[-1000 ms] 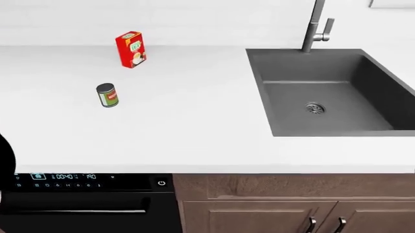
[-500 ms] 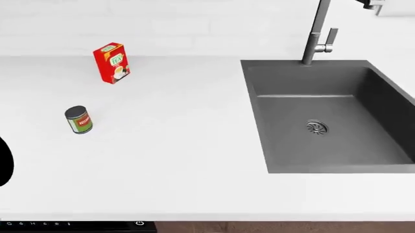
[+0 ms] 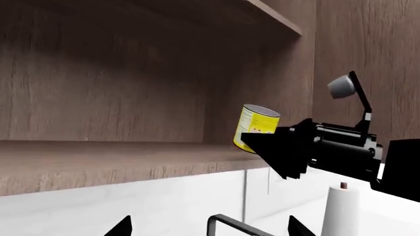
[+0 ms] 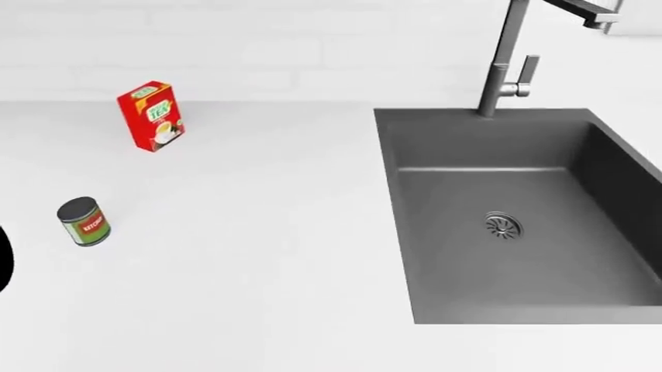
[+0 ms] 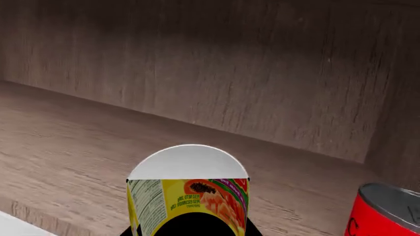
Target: Pick the cans from the counter and place them in their designated side in the cabinet.
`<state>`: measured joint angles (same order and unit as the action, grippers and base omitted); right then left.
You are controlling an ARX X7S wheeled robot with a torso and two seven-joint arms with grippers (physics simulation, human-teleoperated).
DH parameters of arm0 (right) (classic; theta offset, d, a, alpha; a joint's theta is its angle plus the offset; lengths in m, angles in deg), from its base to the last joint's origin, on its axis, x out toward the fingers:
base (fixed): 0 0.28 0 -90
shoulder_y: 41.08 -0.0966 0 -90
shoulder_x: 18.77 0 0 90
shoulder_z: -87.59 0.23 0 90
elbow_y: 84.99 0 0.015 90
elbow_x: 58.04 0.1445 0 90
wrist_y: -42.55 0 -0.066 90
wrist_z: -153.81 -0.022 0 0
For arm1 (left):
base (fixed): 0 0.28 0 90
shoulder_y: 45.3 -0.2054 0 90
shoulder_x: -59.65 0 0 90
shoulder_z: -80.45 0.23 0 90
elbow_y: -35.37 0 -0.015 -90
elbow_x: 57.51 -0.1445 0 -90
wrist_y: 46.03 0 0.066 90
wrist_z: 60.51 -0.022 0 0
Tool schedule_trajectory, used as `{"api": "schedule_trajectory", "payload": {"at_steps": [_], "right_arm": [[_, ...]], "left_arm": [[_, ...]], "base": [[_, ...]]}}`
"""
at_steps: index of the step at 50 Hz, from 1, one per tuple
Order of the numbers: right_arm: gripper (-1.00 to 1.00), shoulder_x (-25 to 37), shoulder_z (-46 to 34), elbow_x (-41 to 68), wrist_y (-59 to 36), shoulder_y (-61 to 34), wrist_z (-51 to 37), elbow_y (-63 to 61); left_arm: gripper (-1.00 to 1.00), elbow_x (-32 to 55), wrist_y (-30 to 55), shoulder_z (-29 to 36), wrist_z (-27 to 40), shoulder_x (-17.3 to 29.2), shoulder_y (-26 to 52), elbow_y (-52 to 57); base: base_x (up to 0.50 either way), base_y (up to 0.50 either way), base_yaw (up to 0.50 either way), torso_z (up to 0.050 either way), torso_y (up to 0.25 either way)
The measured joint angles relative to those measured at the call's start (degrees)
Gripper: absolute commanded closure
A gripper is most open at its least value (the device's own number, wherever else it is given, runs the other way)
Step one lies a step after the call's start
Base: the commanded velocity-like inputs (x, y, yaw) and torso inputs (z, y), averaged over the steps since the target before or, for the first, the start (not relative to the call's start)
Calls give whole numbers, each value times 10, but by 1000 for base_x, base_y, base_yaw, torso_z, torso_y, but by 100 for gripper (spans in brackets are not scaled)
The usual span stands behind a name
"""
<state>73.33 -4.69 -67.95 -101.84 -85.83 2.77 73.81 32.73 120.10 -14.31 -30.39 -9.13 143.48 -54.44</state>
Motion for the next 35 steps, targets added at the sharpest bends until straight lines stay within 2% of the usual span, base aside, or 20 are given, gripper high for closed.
{"api": "schedule_trajectory", "payload": {"at_steps": [26, 27, 35], "right_arm": [[100, -1, 1, 1, 0, 0, 0, 0], [-100, -1, 1, 1, 0, 0, 0, 0], [-100, -1, 0, 0, 1, -1, 3, -1]], "left_arm": [[-100, -6, -16, 15, -11, 6, -6, 2], [-100, -6, -17, 15, -12, 6, -6, 2], [-100, -1, -20, 18, -9, 8, -4, 1]], "base": [[146, 0, 0, 0, 1], [0, 0, 0, 0, 0], [0, 0, 0, 0, 0]]}}
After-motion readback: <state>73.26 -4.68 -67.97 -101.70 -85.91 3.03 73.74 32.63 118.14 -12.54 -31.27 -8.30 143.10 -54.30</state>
